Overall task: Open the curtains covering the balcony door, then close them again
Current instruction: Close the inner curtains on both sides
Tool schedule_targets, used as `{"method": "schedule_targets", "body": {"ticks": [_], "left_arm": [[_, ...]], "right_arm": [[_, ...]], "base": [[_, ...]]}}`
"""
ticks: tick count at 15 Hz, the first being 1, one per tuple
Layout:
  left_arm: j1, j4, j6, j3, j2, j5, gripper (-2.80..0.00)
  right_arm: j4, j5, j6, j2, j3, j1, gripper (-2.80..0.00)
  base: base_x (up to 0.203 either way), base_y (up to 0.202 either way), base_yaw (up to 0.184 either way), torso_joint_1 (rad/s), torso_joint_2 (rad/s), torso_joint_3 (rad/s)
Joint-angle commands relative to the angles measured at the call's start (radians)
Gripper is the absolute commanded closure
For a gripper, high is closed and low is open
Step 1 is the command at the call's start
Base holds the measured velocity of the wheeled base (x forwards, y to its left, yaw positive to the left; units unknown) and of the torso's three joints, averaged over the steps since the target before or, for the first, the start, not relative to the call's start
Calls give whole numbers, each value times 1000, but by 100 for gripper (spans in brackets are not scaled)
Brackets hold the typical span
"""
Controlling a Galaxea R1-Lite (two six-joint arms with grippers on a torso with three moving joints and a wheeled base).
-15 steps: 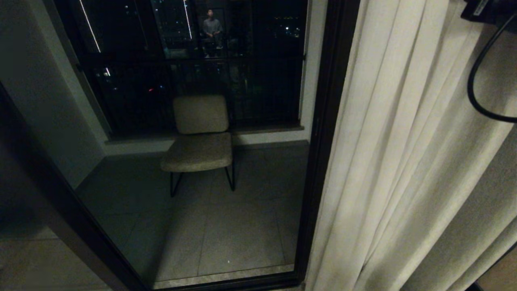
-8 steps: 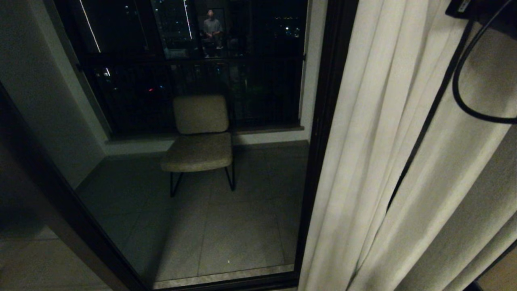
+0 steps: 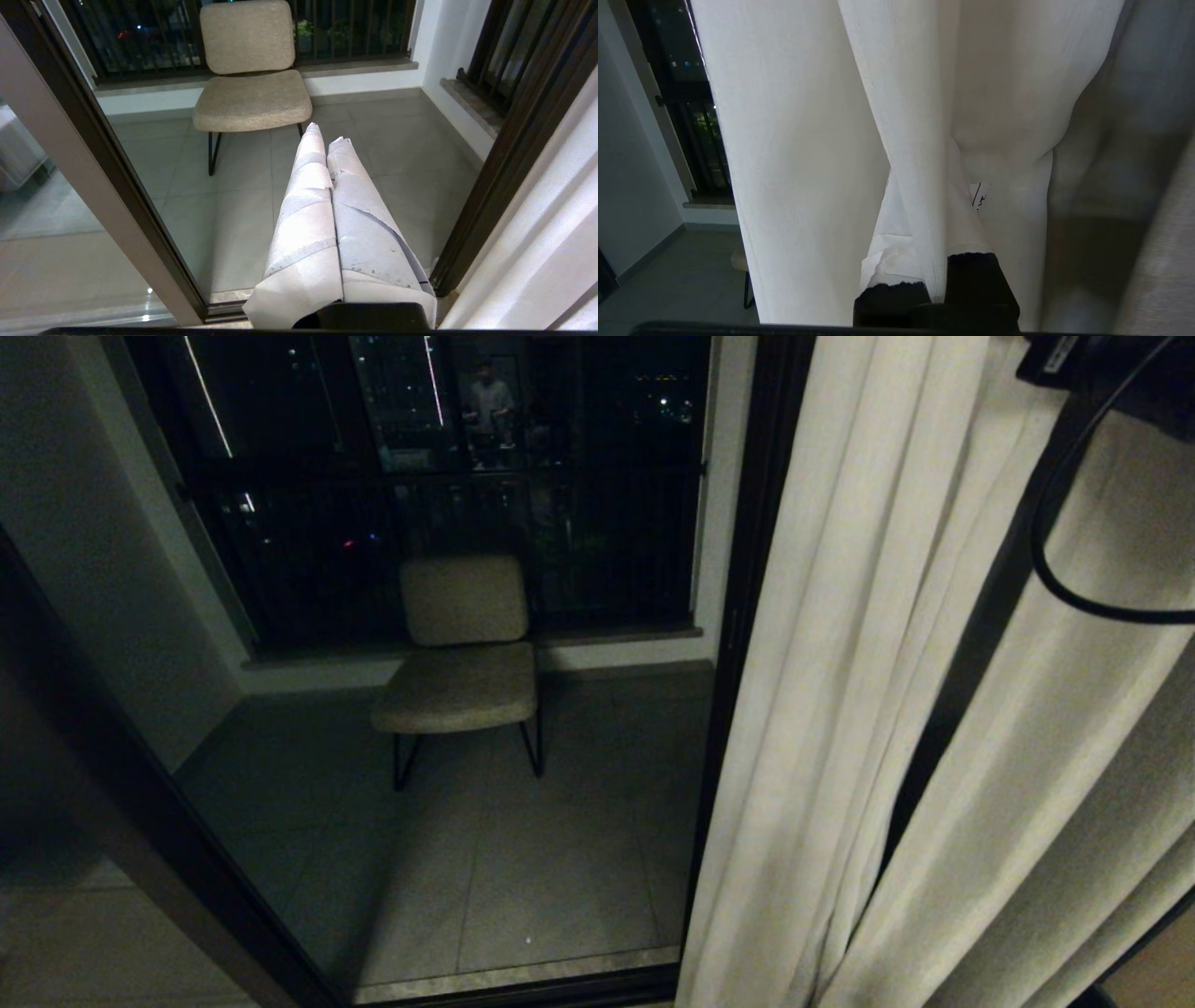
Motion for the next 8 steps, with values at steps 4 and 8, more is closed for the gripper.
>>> {"method": "schedule_targets", "body": {"ticks": [4, 8], "left_arm": [[0, 0, 0, 0, 0, 0, 0], [0, -1, 0, 0, 0, 0, 0]], "right_arm": [[1, 0, 0, -1, 0, -1, 0], [3, -2, 0, -7, 6, -1, 0]], "base": [[0, 0, 0, 0, 0, 0], [0, 0, 0, 0, 0, 0]]}}
